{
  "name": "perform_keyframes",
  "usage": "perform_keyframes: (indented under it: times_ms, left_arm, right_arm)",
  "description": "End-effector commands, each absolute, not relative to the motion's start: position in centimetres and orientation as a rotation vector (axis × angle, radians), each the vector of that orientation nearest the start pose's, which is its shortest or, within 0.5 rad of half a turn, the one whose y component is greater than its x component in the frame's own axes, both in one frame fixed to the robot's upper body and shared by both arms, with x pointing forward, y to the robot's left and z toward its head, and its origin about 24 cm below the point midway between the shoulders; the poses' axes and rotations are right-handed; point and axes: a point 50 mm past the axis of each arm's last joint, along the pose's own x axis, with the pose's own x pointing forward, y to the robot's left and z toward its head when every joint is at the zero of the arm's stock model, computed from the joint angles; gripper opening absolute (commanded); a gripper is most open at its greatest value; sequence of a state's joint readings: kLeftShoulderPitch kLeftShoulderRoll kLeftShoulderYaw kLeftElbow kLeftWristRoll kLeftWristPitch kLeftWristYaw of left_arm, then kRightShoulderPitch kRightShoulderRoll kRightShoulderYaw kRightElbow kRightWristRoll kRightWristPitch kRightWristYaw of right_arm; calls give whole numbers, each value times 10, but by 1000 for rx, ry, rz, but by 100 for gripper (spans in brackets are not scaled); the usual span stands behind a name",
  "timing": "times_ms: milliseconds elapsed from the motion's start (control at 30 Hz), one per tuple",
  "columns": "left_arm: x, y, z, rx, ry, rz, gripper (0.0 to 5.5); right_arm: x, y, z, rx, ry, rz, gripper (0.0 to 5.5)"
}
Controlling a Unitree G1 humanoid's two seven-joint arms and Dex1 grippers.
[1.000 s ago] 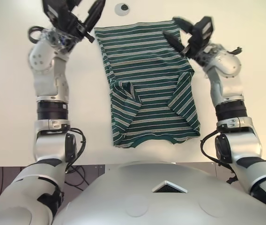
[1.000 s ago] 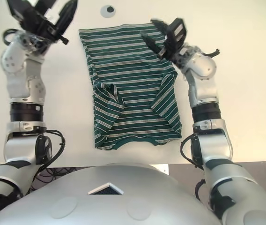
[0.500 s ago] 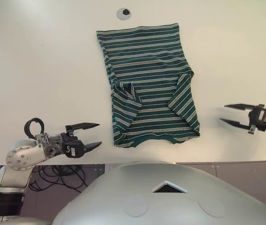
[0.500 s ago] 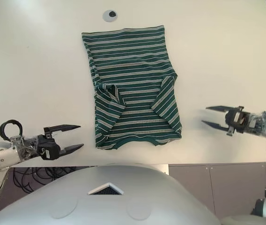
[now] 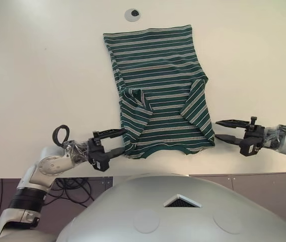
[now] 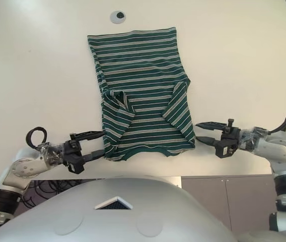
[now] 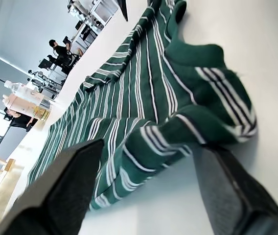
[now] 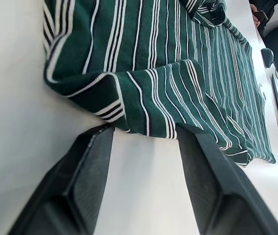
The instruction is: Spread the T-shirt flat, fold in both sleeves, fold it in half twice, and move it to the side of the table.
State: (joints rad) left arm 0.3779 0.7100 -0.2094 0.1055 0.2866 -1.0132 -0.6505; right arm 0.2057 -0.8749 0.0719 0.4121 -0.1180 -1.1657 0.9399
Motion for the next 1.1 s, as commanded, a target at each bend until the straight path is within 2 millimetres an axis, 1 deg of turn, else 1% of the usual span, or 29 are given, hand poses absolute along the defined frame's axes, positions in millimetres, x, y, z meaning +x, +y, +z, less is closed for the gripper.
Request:
perform_keyframes:
  times_ms: [33, 67, 100, 133, 233, 333, 400, 433, 667, 800, 1000, 1100]
  left_arm:
    - [76, 193, -33, 853, 151, -1565, 240]
    - [75, 192, -33, 844, 153, -1575, 223]
    - [74, 191, -32, 841, 155, -1585, 200]
    - [73, 191, -32, 840, 157, -1591, 190]
    - [74, 191, -30, 840, 156, -1595, 170]
    - [74, 190, -29, 837, 155, -1596, 163]
    - [73, 190, -29, 835, 153, -1599, 156]
    - [73, 190, -29, 833, 153, -1601, 149]
    - [68, 191, -29, 804, 151, -1635, 108]
    - [66, 193, -29, 769, 180, -1656, 83]
    - [69, 196, -27, 746, 199, -1663, 51]
    - [74, 198, -21, 708, 216, -1658, 36]
  right_arm:
    - [115, -265, -3, -974, 218, 1580, 217]
    - [115, -265, -3, -970, 215, 1581, 201]
    - [114, -264, -3, -967, 214, 1582, 173]
    - [114, -264, -3, -966, 213, 1584, 151]
    - [113, -264, -3, -963, 211, 1589, 101]
    - [112, -263, -3, -958, 204, 1599, 58]
    - [112, -262, -2, -954, 203, 1603, 8]
    - [111, -262, -2, -952, 203, 1605, 0]
    - [111, -257, 4, -848, 212, 1579, 0]
    - [111, -254, 10, -736, 258, 1556, 0]
    - [113, -254, 15, -640, 327, 1549, 0]
    - [112, -255, 20, -554, 413, 1547, 0]
